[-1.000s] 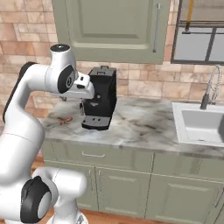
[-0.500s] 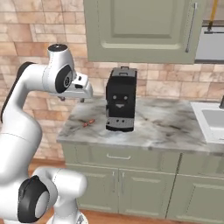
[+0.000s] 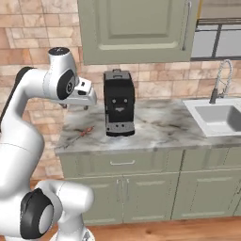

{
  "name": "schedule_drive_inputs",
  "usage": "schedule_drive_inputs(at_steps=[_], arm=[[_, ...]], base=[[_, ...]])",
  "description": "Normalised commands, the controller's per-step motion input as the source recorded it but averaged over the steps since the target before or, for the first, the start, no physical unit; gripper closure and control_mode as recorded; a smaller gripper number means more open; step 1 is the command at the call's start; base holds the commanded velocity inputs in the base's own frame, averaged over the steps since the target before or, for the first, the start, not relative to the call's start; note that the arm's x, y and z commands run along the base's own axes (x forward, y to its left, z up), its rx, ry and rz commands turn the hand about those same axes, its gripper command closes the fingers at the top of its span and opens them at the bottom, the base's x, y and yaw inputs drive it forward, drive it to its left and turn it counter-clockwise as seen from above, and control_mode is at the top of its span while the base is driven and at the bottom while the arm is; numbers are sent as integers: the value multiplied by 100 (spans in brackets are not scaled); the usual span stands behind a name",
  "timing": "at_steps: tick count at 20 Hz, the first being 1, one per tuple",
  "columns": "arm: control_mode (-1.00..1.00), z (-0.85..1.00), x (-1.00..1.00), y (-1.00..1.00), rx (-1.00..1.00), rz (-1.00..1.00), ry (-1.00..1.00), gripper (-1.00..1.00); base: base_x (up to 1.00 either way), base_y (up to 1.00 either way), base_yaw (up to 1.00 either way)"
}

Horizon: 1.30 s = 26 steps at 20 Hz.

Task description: Store the kebab skewer in the freezer for long-term storage. Close the freezer door after placing the cooked food.

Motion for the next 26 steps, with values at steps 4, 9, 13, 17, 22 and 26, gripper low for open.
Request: schedule_drive_inputs(at_steps=[4, 9, 13, 17, 22, 26], arm=[[100, 0, 0, 0, 0, 0, 0, -100], [100, 0, 0, 0, 0, 0, 0, -100], [100, 0, 0, 0, 0, 0, 0, -100], [100, 0, 0, 0, 0, 0, 0, -100], [100, 0, 0, 0, 0, 0, 0, -100], [100, 0, 0, 0, 0, 0, 0, -100]], base=[[0, 38, -42], [0, 44, -41], [17, 53, -29], [27, 55, -21], [37, 46, -13], [16, 55, -10]])
